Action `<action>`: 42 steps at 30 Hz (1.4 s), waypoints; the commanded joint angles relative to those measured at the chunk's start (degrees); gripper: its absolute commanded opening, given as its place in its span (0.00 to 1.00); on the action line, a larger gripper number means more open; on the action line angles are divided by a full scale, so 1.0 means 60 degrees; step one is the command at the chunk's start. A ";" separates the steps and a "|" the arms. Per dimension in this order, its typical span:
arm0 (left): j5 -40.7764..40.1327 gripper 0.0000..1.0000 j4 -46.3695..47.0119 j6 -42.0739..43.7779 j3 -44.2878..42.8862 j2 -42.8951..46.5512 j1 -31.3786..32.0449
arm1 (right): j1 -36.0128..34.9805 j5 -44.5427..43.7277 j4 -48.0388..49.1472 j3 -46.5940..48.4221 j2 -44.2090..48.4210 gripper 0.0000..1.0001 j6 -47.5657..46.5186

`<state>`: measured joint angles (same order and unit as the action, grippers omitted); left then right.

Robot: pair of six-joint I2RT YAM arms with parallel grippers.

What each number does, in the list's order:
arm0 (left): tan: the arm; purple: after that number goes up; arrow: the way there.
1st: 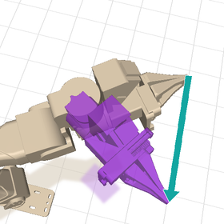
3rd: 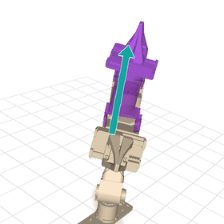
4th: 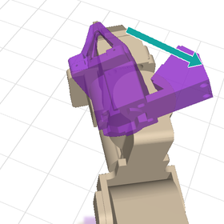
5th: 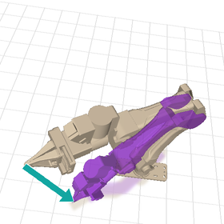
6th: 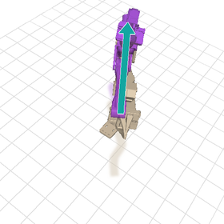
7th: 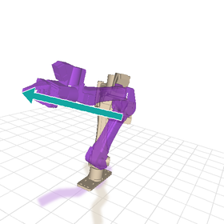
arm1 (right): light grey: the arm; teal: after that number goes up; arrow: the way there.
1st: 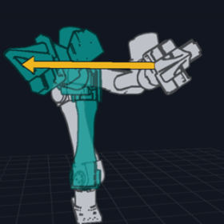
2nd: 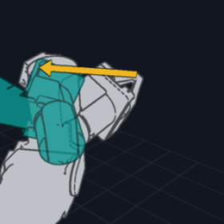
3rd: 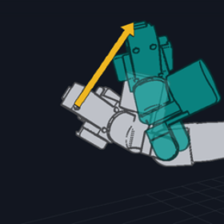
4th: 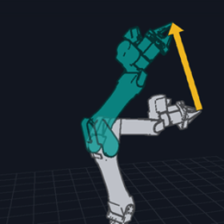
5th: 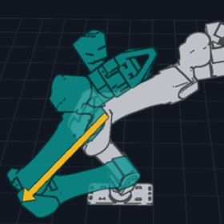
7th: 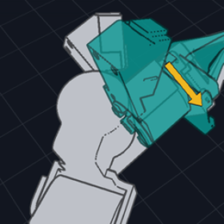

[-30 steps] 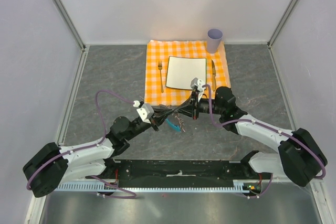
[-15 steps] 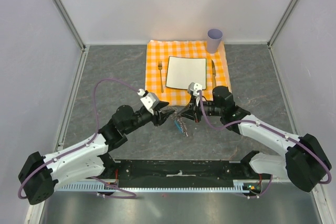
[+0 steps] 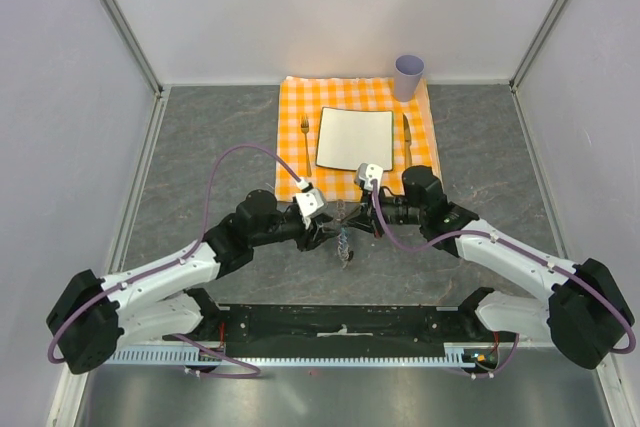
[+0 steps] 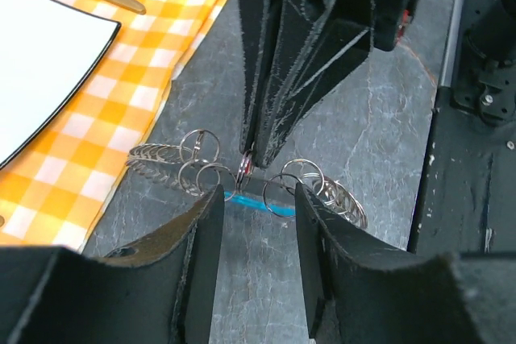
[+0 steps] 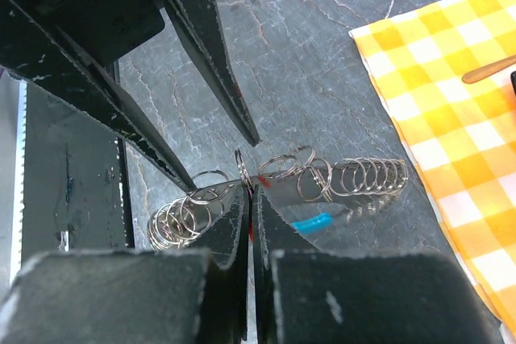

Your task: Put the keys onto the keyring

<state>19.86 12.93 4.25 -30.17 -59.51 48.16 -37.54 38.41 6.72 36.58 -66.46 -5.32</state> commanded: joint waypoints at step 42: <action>0.3062 0.02 -0.0368 0.1899 -0.0992 -0.0952 -0.0908 | -0.0526 0.0366 -0.0007 0.0583 -0.0028 0.00 -0.0681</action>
<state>36.99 11.25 13.45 -33.45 -64.49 42.81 -40.23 38.48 4.21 37.21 -66.50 -9.08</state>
